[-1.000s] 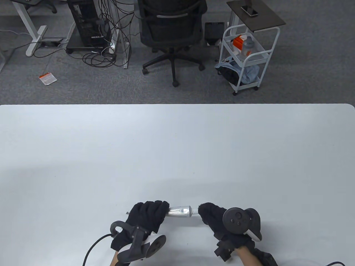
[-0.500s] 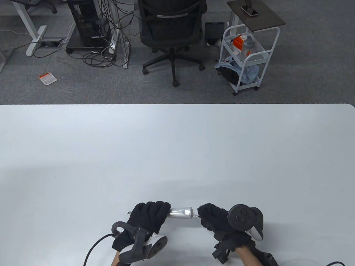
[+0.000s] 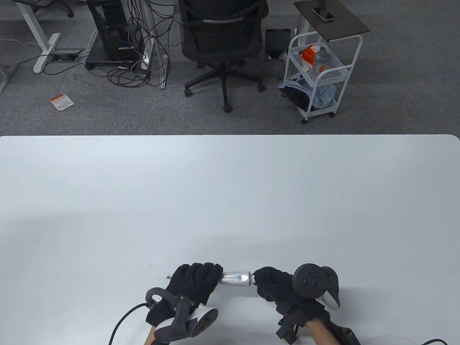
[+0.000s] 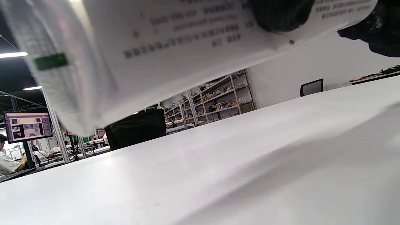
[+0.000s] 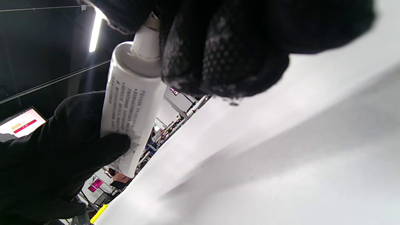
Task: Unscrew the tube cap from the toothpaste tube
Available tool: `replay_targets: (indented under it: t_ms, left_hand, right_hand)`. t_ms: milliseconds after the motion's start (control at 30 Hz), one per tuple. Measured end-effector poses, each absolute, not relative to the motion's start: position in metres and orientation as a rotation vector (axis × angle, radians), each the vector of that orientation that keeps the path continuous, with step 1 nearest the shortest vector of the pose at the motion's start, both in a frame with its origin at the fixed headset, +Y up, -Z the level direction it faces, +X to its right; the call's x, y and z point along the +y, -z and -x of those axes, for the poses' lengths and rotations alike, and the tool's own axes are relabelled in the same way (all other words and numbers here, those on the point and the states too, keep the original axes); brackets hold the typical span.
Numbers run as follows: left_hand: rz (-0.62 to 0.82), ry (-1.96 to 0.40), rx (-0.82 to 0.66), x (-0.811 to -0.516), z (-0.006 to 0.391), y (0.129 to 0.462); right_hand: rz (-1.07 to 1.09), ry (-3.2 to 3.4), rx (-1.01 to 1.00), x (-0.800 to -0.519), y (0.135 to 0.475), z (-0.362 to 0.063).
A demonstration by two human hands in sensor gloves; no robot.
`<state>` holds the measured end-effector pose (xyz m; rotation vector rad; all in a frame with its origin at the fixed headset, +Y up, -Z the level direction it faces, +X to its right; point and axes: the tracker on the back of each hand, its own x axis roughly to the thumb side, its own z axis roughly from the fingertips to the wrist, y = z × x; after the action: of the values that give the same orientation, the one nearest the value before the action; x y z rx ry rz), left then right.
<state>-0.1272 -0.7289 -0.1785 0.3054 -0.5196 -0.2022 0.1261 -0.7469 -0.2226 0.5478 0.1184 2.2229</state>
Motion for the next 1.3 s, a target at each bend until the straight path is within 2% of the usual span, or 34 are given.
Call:
replay_targets:
  t_ms: [367, 533, 733, 1033, 1300]
  left_hand:
    - [-0.283, 0.223, -0.521, -0.7292, 0.1267, 0.179]
    - [-0.296, 0.206, -0.512, -0.727, 0.1289, 0.179]
    - [-0.296, 0.198, -0.522, -0.7281, 0.1278, 0.1789]
    - [-0.297, 0.213, -0.511, -0.7281, 0.1293, 0.1795]
    - [-0.297, 0.21, -0.512, -0.7272, 0.1297, 0.1791]
  right_hand:
    - [-0.668, -2.385, 0.019, -0.7401, 0.2166, -0.1191]
    - [-0.568, -2.338, -0.014, -0.7414, 0.2169, -0.1264]
    - [-0.532, -2.315, 0.073, -0.7464, 0.2203, -0.1248]
    - [-0.602, -2.314, 0.03, -0.742, 0.2177, -0.1221]
    - [-0.493, -2.318, 0.107, -0.7487, 0.2218, -0.1263]
